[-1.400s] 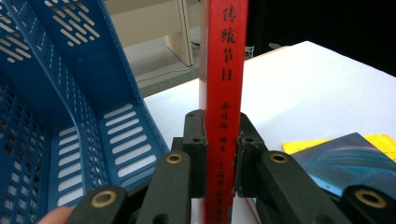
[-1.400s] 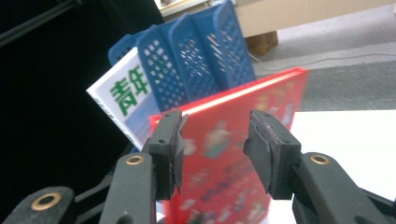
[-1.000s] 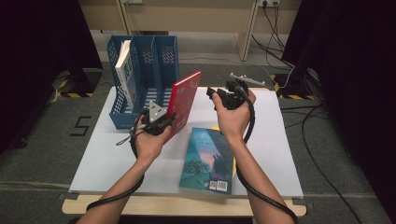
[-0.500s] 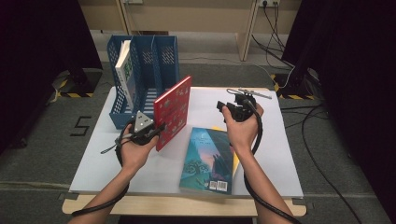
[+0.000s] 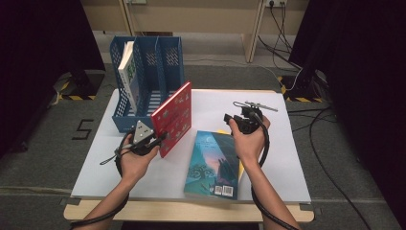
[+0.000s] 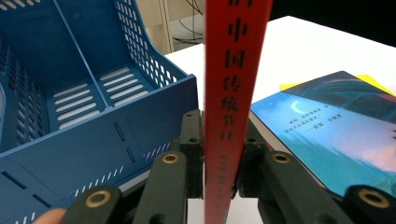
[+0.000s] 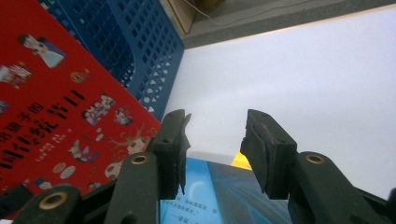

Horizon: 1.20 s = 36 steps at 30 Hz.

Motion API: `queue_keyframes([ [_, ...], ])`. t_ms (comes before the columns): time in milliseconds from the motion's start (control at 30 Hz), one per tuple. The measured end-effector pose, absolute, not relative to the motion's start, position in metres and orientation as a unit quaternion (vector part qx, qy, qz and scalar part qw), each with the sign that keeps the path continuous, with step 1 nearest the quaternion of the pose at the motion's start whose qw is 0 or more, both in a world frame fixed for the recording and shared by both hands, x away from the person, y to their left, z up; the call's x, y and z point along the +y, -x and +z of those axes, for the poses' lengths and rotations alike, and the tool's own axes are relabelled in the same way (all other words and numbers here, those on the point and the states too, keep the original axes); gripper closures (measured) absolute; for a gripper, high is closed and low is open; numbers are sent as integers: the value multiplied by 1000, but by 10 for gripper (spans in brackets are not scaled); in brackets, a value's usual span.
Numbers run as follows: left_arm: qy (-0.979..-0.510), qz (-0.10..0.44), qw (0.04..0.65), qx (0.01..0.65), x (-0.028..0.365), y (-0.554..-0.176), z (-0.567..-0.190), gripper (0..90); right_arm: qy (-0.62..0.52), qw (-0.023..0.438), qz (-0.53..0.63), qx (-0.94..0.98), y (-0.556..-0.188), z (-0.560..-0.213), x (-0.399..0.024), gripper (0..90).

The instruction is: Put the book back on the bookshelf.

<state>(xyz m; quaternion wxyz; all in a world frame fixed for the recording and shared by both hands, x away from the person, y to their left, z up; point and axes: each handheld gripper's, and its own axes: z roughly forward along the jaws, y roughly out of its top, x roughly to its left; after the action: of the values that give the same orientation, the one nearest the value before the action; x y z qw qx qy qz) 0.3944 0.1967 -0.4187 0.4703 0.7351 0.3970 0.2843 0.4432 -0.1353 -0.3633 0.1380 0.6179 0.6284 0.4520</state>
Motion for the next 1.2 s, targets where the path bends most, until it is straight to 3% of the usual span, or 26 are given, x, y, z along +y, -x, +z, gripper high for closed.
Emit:
queue_keyframes([
  [400,-719,284,507,381,190,-402,-416,679,-632,130,437,627,-440,-387,-146,582],
  [1200,-689,292,533,396,184,-418,-410,725,-640,128,433,621,-434,-400,-159,570],
])
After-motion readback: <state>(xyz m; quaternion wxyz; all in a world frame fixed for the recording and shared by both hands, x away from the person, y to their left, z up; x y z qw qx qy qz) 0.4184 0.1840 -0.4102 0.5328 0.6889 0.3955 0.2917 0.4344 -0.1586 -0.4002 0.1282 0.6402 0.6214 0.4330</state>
